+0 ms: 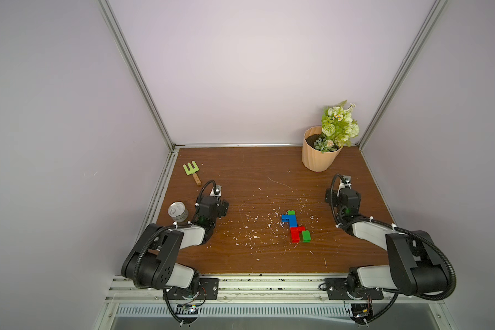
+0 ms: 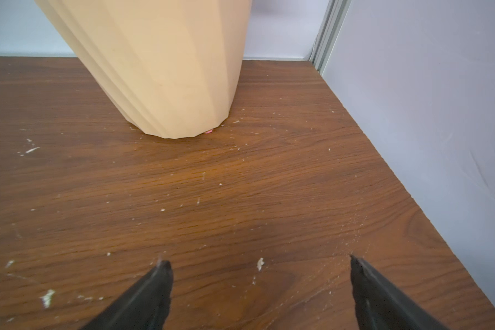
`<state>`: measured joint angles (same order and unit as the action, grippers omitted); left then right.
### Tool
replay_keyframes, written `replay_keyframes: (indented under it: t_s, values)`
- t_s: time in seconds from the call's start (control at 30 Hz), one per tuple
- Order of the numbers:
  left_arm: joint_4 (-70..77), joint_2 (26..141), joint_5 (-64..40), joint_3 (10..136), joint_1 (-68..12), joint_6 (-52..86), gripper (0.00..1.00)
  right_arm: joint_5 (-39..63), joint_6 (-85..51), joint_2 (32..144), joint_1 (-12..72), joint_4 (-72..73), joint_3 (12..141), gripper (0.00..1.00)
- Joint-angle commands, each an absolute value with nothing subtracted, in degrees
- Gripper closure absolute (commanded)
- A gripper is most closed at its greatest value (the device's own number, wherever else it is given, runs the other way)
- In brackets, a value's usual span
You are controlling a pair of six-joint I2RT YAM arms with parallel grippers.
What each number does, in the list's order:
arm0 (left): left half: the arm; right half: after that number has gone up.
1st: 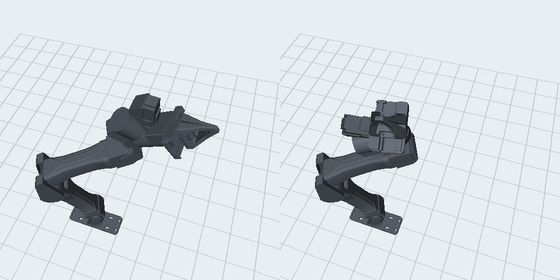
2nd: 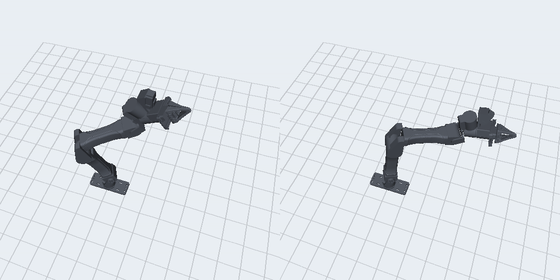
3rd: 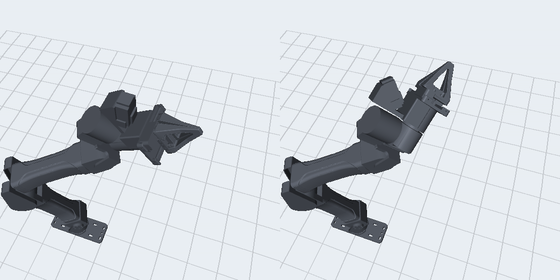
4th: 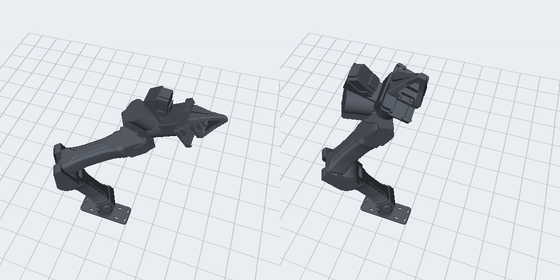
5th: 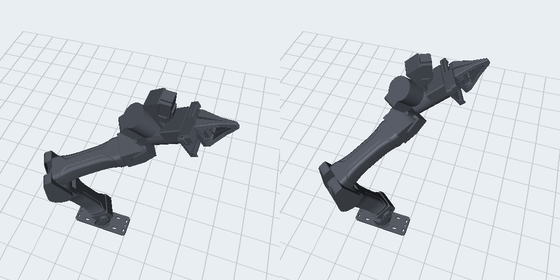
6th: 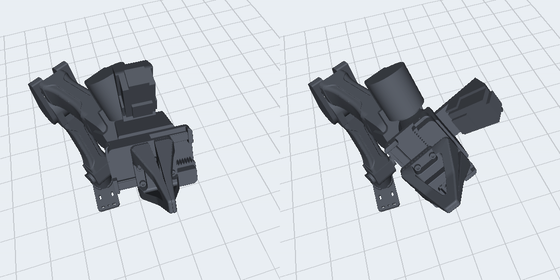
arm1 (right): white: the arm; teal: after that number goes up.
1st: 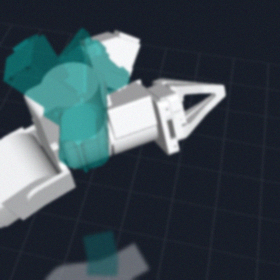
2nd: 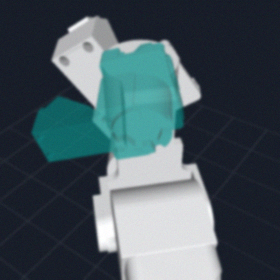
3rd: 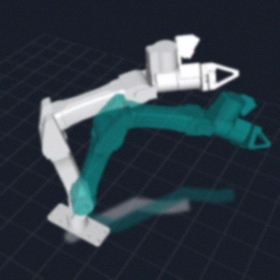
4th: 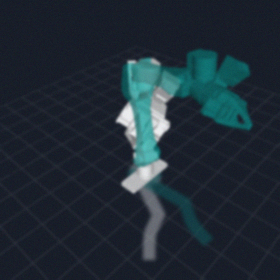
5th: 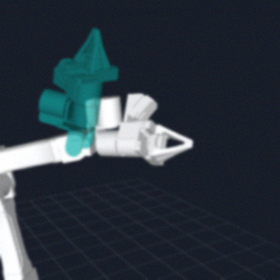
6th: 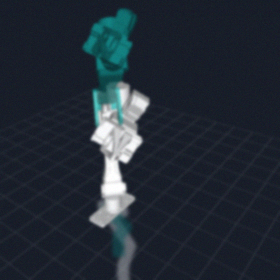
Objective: Assemble a giraffe with lego
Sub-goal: Reset both arms
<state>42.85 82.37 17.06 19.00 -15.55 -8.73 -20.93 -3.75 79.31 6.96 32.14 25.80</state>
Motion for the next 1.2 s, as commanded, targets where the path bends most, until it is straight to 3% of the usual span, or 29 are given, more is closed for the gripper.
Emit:
replay_keyframes:
  t_s: [0.0, 0.23, 0.4, 0.53, 0.6, 0.7, 1.17]
  values:
    - [55.17, 81.88, 15.84, 17.58, -14.14, -12.79, 0.01, -17.68, -0.56, 79.79, 5.6, 43.01, 27.9, 0.04]
    - [61.09, 80.68, 6.28, 14.32, -7.65, -7.15, 0.0, -15.14, -0.12, 71.99, 5.48, 63.14, 11.05, 0.05]
    - [63.68, 81.66, 4.95, 13.37, -4.51, -3.82, 0.01, -13.93, 0.41, 78.21, 5.5, 68.31, 10.59, 0.07]
    - [67.7, 85.36, 3.77, 12.93, -3.3, -3.06, 0.0, -12.84, 1.0, 87.87, 5.46, 81.47, 8.94, 0.07]
    - [66.6, 86.34, 4.52, 13.97, -1.61, -0.22, 0.01, -13.28, 0.46, 85.46, 5.46, 68.2, 13.09, 0.07]
    - [65.39, 86.51, 4.6, 14.68, -0.77, 0.59, 0.01, -12.73, -0.39, 86.29, 4.58, 67.25, 14.72, 0.0]
    - [65.74, 86.31, 6.15, 14.44, -1.72, 0.25, 0.01, -12.86, 0.01, 86.68, 4.83, 68.01, 14.71, 0.0]
